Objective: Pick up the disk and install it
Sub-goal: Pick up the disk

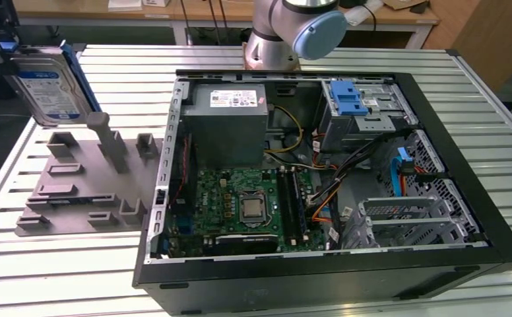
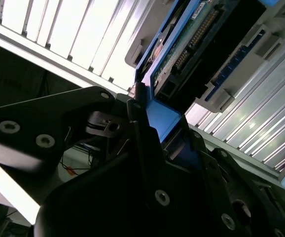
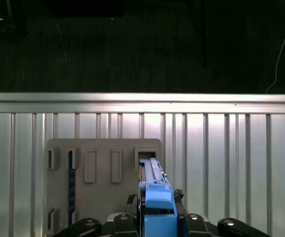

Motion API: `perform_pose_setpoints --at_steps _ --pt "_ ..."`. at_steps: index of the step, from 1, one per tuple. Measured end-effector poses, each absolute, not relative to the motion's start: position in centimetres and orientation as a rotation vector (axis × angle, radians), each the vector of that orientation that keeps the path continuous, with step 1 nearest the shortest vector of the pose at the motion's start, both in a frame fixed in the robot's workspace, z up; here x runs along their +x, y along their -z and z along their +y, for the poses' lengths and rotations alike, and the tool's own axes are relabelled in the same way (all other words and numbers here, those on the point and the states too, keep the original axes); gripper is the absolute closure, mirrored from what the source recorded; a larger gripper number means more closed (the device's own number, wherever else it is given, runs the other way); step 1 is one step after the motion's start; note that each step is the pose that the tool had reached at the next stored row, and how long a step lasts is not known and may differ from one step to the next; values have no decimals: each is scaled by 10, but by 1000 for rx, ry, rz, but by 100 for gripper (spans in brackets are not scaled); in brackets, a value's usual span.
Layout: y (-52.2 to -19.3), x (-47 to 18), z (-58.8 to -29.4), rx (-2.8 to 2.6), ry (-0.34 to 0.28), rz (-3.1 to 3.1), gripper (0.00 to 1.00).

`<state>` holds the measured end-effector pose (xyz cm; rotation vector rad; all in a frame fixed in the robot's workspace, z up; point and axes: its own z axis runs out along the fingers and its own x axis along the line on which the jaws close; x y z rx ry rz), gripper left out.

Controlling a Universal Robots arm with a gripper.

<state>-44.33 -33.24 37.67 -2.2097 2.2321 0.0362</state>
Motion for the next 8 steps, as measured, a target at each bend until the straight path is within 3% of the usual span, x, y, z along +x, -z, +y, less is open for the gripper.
perform_pose_setpoints --at_steps 8 --pt "-394 -443 -332 -2210 -36 2232 64"
